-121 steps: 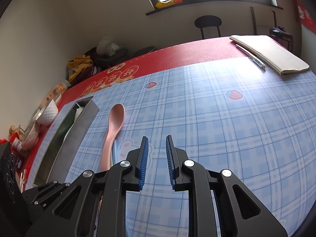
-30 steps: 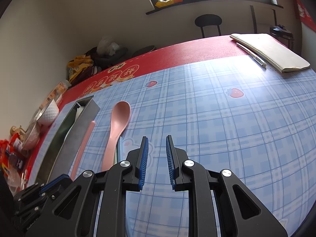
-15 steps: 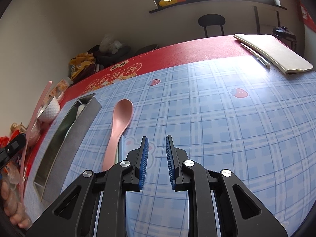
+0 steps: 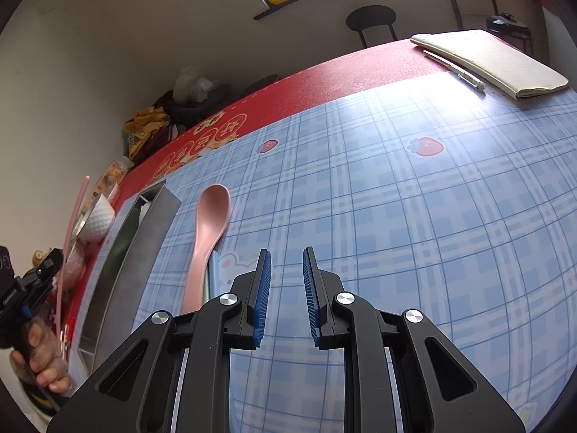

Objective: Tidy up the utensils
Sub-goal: 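Grasp the pink spoon with the right tool while the left tool lifts the pink chopstick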

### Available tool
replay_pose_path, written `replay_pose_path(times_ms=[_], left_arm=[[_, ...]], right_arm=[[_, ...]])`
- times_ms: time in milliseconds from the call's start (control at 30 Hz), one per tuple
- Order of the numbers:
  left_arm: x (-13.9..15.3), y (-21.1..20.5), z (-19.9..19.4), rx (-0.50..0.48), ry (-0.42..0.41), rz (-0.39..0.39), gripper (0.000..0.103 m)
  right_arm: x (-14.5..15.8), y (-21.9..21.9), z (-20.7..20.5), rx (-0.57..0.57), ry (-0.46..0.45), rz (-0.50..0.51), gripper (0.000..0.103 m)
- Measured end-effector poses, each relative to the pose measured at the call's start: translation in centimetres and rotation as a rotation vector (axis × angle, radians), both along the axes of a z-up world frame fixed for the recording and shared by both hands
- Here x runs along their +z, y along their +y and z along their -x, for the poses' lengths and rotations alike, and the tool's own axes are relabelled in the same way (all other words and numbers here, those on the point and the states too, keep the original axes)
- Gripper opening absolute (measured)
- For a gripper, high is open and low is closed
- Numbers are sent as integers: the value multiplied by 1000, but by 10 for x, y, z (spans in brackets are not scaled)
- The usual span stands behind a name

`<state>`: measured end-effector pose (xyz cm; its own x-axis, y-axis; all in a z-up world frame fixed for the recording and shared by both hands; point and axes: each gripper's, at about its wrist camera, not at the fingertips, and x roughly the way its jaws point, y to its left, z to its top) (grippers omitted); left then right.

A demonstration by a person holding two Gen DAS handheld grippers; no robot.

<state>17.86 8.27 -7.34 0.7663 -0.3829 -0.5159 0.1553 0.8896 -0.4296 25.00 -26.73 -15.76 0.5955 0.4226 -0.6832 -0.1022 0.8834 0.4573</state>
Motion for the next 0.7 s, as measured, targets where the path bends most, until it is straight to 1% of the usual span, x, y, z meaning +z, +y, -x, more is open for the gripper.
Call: replay_pose_path(times_ms=[67, 100, 167, 233, 300, 400, 500, 600, 700], left_arm=[[-3, 5, -1, 15, 10, 4, 6], [-4, 7, -1, 20, 15, 5, 6], [-5, 11, -1, 28, 17, 6, 6], [-4, 10, 0, 36, 8, -11, 6], [-3, 11, 1, 41, 1, -18, 6], [-1, 12, 1, 42, -5, -20, 6], [-1, 16, -1, 53, -5, -22, 6], [-4, 20, -3, 64, 7, -19, 6], [-7, 21, -7, 69, 21, -23, 6]], right_arm=[[6, 7, -1, -20, 5, 36, 19], [12, 12, 0, -16, -3, 36, 19], [26, 24, 1, 16, -41, -8, 19], [41, 37, -1, 18, -79, -9, 19], [48, 50, -5, 17, -89, -29, 19], [45, 65, -15, 3, -59, -64, 19], [32, 69, -18, -1, -48, -107, 19], [17, 68, -19, 8, -24, -89, 19], [10, 68, -21, 27, -2, -88, 19]])
